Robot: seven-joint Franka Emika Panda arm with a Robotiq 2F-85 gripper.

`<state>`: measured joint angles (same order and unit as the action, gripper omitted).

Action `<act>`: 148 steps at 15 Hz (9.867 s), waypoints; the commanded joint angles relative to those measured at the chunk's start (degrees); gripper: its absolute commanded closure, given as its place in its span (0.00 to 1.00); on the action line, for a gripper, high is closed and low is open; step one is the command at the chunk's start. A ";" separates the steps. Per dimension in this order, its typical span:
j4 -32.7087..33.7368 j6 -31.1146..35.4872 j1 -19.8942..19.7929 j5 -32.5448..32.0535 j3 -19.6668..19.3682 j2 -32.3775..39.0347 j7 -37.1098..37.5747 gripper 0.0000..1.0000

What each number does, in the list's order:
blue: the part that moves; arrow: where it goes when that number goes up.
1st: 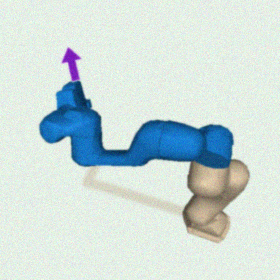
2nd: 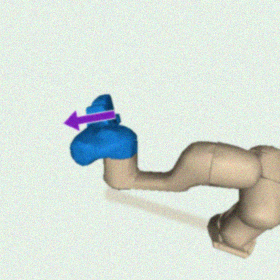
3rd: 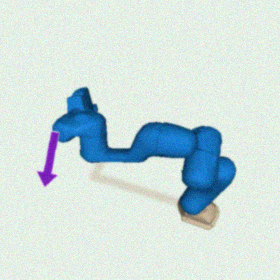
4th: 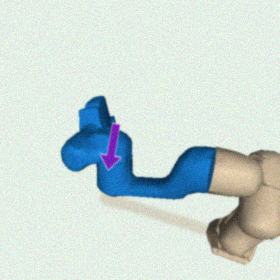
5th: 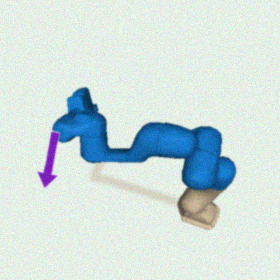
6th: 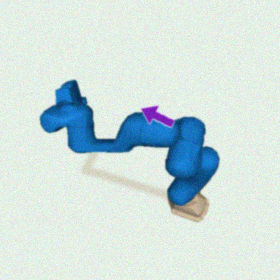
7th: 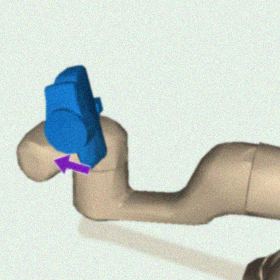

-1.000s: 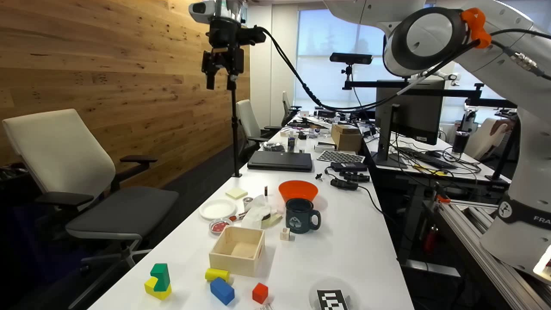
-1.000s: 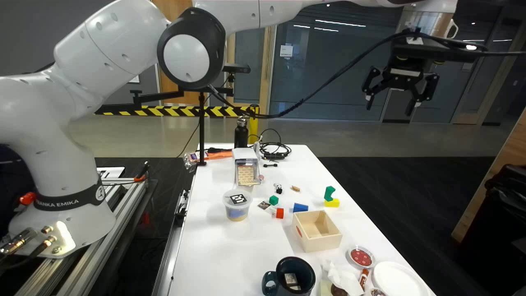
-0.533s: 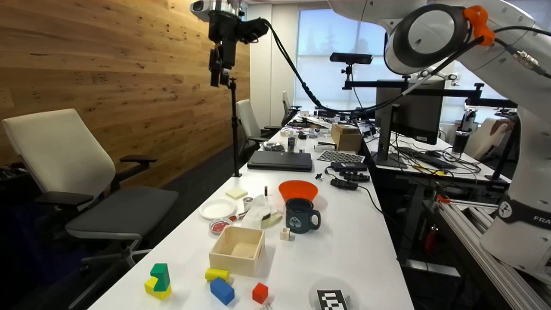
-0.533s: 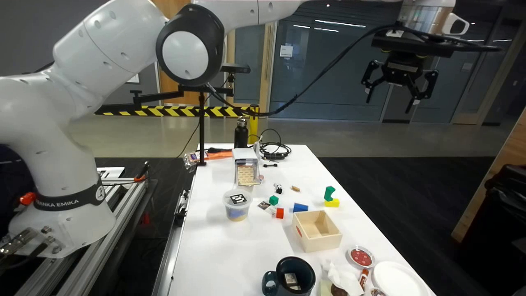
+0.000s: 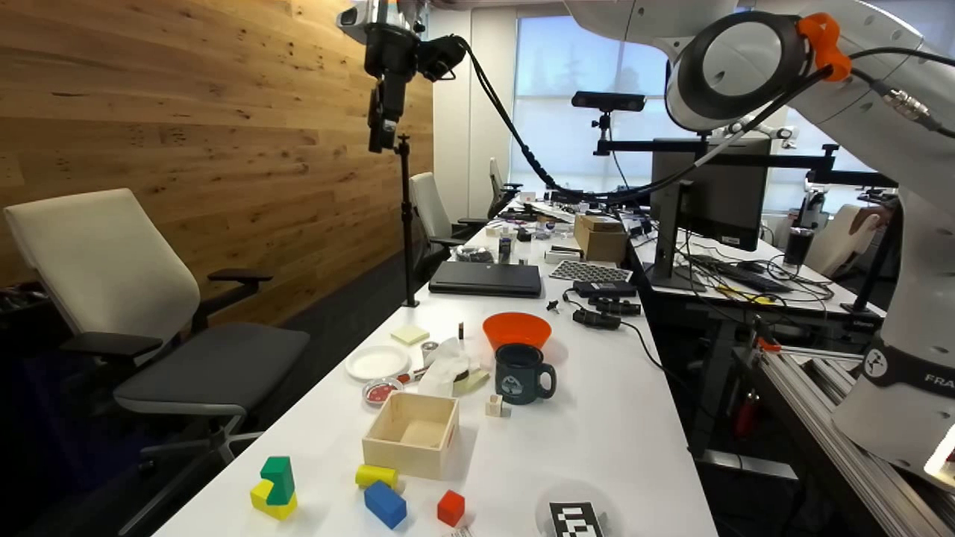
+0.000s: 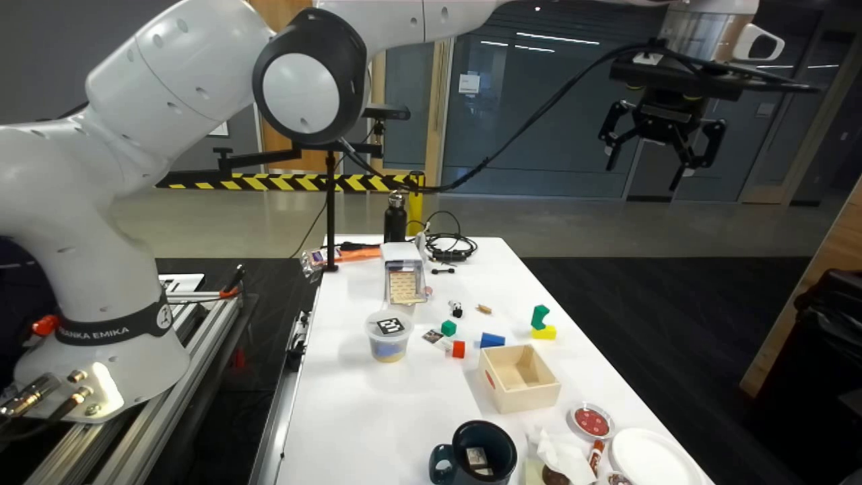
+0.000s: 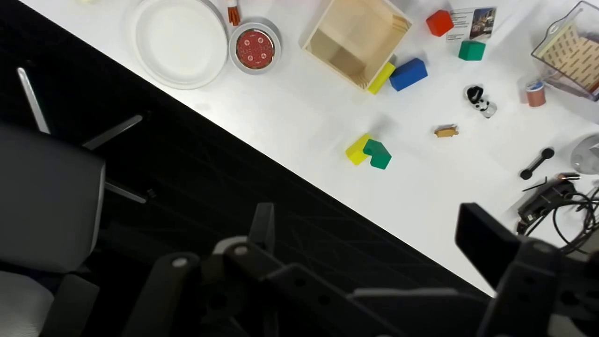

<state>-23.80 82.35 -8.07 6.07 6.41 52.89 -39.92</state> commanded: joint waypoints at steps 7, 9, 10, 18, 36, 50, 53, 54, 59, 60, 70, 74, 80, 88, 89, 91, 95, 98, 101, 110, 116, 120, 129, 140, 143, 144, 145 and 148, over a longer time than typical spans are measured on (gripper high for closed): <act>-1.49 -6.19 -1.95 0.83 0.16 -1.47 8.27 0.00; -1.39 -8.36 -1.89 0.10 -0.03 -1.30 6.18 0.00; -1.53 -10.18 -1.99 0.10 0.19 -1.37 4.48 0.00; -0.58 -16.02 -0.78 -0.32 -0.26 -0.14 -1.71 0.00; -1.65 -14.85 3.79 -3.90 -1.62 3.38 -2.65 0.00; -1.82 -15.70 5.19 -3.64 -1.21 6.92 -5.76 0.00; -1.81 -15.70 5.19 -3.64 -1.21 6.96 -5.76 0.00; -1.81 -15.70 5.19 -3.64 -1.21 6.98 -5.76 0.00; -1.80 -15.70 5.19 -3.64 -1.21 6.98 -5.76 0.00; -1.80 -15.70 5.19 -3.64 -1.21 6.98 -5.76 0.00; -2.39 -6.97 11.73 -4.40 -1.33 9.40 0.54 0.00; -3.24 -6.37 14.07 -5.87 -2.06 11.39 0.56 0.00; -0.30 -8.95 16.87 -8.16 -2.32 17.81 -1.41 0.00; -2.45 -7.80 16.26 -7.21 -1.71 16.99 -0.88 0.00; -2.05 -6.58 16.51 -7.19 -1.70 17.26 -0.54 0.00; -1.57 -1.93 16.63 -4.91 -0.47 18.60 4.75 0.00; -1.74 9.02 17.87 -0.59 2.95 22.43 15.58 0.00; -1.95 14.39 19.24 -0.36 3.50 24.97 19.56 0.00; -0.25 11.69 19.78 -1.91 2.39 27.05 19.65 0.00; 0.22 8.56 19.15 -1.58 2.63 29.15 18.70 0.00; -0.03 7.70 19.28 -1.46 3.11 29.73 18.65 0.00; -0.49 11.38 19.88 -2.39 2.07 31.48 18.31 0.00; -9.18 16.48 20.61 -1.99 0.81 33.54 20.18 0.00; -6.95 21.56 22.28 -2.61 1.13 33.27 20.07 0.00; -12.36 21.39 22.52 -2.11 0.75 30.35 19.58 0.00; -8.23 20.88 22.23 -2.35 1.31 32.73 19.91 0.00; -8.92 20.89 22.34 -2.38 1.33 32.44 19.91 0.00; -9.60 20.90 22.43 -2.41 1.36 32.17 19.91 0.00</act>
<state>-33.56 103.39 14.52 4.18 7.28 85.05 -20.16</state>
